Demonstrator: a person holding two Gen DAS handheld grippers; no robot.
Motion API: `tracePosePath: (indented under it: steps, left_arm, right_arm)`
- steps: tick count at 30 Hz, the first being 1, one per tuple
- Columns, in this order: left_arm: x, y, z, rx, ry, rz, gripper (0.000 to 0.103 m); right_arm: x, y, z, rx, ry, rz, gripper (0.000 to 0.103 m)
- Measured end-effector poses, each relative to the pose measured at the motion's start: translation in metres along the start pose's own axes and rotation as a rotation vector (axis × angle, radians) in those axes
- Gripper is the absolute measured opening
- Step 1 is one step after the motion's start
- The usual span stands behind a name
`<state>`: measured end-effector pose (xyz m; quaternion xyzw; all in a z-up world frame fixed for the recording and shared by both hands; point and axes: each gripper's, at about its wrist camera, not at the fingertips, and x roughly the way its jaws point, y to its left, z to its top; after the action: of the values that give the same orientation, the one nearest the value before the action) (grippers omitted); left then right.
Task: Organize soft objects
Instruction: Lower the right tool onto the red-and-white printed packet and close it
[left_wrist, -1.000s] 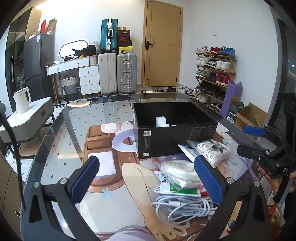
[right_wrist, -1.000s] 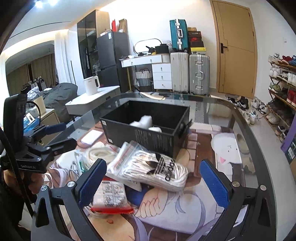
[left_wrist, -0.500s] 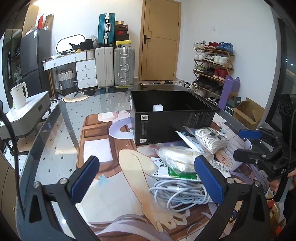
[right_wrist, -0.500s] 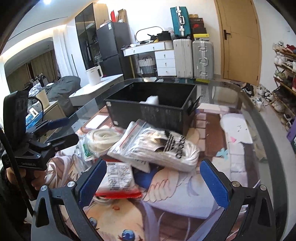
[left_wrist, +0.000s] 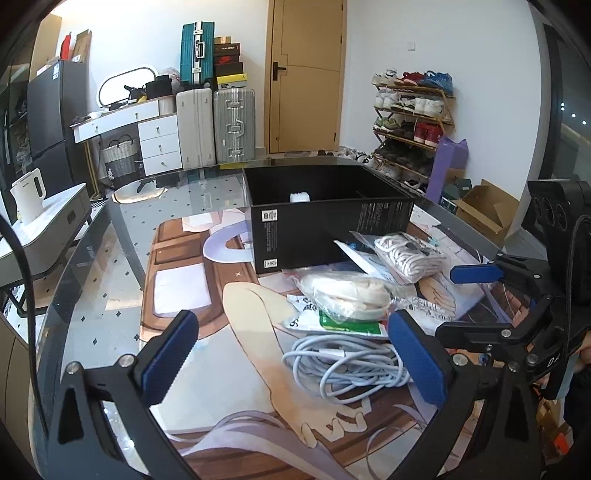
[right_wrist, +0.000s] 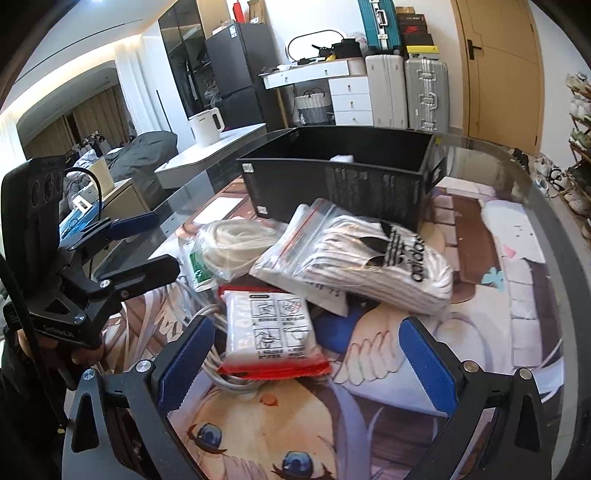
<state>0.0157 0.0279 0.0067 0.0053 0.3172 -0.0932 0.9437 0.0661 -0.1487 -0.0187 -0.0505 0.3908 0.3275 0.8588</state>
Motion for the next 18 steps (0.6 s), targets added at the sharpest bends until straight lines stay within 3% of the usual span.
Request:
tracePosePath:
  steps: [7,11,18]
  left_arm:
    - [-0.001,0.004,-0.004,-0.004,0.027,-0.007,0.103]
    - [0.000,0.004,-0.004,-0.007,0.033,-0.013,0.103]
    - [0.001,0.004,-0.004,-0.009,0.041,-0.012,0.103]
  right_arm:
    - [0.011,0.006,0.002,-0.007,0.033,0.003,0.101]
    - [0.014,0.005,0.002,-0.005,0.055,0.007,0.089]
    - [0.019,0.008,0.001,-0.025,0.070,0.023,0.079]
